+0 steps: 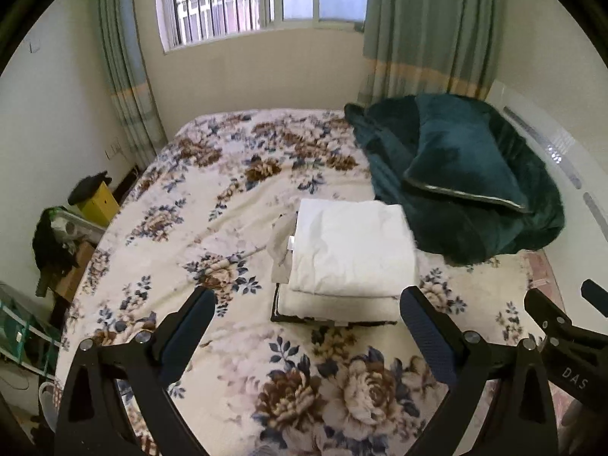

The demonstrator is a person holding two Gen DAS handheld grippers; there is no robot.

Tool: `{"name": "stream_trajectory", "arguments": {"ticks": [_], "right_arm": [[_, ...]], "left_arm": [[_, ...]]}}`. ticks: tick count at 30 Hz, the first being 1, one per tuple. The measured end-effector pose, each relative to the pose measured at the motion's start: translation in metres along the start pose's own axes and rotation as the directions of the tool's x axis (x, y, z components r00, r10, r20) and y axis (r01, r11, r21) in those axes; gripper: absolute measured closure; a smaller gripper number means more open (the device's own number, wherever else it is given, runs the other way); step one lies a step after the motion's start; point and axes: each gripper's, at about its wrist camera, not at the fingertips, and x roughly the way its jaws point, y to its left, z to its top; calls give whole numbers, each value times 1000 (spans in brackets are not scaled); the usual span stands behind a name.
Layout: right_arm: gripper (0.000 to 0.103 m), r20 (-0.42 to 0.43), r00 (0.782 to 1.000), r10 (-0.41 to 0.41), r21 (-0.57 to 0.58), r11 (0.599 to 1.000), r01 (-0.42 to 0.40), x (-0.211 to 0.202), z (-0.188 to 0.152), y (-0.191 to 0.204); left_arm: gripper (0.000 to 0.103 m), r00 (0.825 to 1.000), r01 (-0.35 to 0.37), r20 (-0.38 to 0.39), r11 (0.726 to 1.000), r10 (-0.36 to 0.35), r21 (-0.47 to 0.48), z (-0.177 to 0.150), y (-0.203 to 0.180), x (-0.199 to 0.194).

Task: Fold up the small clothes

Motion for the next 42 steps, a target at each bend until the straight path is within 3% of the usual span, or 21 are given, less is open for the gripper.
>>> {"name": "stream_trajectory", "arguments": {"ticks": [8,18,25,42], "right_arm": [[0,100,995,18,-6,1000,-18,-138,-30,-25],[0,198,979,45,-14,999,-43,-255,-60,-48],[0,232,971,66,-26,998,-62,-301,-77,-54],[0,250,965,80,-34,997,-74,-326,-84,-57]], "left_arm": [[3,997,2,77,1000,-2,-4,-17,-3,-95],[3,991,-5,134,1000,7,-15,-42,-3,-170],[3,989,2,145,1000,-1,-12,-56,-12,-192],[0,985,-18,171,999,25,-42,-71,-14,-215]]}}
